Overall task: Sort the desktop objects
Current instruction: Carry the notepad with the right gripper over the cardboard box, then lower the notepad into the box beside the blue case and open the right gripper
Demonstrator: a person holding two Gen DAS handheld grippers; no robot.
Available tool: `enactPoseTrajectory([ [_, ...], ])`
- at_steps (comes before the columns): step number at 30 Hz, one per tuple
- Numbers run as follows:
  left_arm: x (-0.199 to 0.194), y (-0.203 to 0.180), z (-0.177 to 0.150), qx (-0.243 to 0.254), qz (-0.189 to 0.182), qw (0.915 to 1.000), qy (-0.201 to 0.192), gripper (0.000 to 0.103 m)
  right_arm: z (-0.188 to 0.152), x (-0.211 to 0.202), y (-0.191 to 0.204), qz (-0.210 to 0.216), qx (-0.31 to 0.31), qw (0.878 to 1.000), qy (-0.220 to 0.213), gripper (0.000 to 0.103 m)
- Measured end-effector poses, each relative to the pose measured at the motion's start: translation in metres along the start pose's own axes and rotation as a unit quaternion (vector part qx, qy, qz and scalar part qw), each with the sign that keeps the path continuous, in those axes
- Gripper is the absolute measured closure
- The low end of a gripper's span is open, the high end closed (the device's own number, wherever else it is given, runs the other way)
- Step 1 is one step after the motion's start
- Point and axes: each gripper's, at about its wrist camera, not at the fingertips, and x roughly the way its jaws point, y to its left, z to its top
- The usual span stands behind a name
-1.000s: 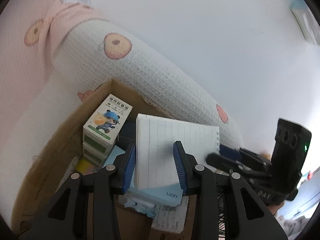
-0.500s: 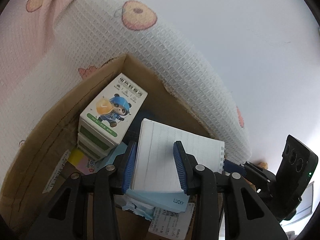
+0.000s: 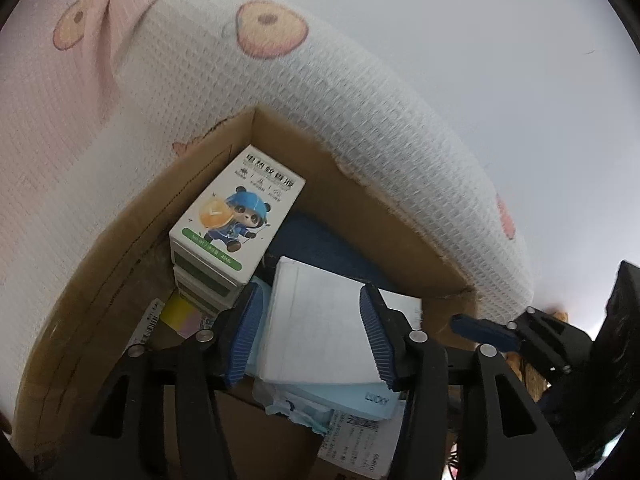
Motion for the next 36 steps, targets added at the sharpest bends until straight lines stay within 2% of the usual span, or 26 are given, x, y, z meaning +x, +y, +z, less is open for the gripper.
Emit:
enactPoseTrajectory([
  [2, -0.003, -0.002, -0.004, 0.001, -0.002, 1.0000, 0.006, 0.045, -0.001, 0.000, 0.008, -0.003, -0.027, 1.000, -0.001, 0.049],
  [7, -0.004, 0.005, -0.010, -0.008, 0.022, 0.9992, 0.033, 0.045, -0.005, 0.010, 0.020, -0.018, -0.094, 0.995, 0.019, 0.049],
  [11, -0.007, 0.011, -0.025, -0.021, 0.009, 0.9990, 0.039, 0.045, -0.008, 0.017, 0.021, -0.006, -0.114, 0.993, 0.041, 0.049],
  [13, -0.007, 0.014, -0.029, -0.032, 0.007, 0.9988, 0.036, 0.051, -0.007, 0.019, 0.020, 0.004, -0.115, 0.992, 0.045, 0.049],
  [14, -0.010, 0.011, -0.033, -0.033, 0.004, 0.9988, 0.036, 0.061, -0.007, 0.020, 0.019, 0.003, -0.114, 0.992, 0.045, 0.049],
  [16, -0.010, 0.008, -0.037, -0.036, 0.008, 0.9984, 0.042, 0.071, -0.005, 0.024, 0.019, -0.001, -0.116, 0.992, 0.048, 0.048],
  [22, -0.010, 0.010, -0.043, -0.035, -0.001, 0.9978, 0.055, 0.074, -0.001, 0.040, 0.022, 0.009, -0.118, 0.990, 0.076, 0.047],
  [25, -0.014, 0.007, -0.045, -0.022, 0.000, 0.9981, 0.057, 0.074, -0.001, 0.043, 0.027, 0.000, -0.135, 0.988, 0.071, 0.047],
  [29, -0.019, 0.001, -0.049, -0.009, -0.008, 0.9982, 0.059, 0.074, -0.001, 0.048, 0.036, -0.039, -0.167, 0.984, 0.055, 0.047],
  [33, -0.018, -0.004, -0.051, 0.002, -0.008, 0.9986, 0.052, 0.074, 0.007, 0.053, 0.031, -0.038, -0.133, 0.989, 0.047, 0.047],
  [36, -0.008, -0.006, -0.039, -0.018, -0.026, 0.9989, 0.033, 0.074, 0.014, 0.054, 0.023, -0.022, -0.094, 0.994, 0.043, 0.047],
])
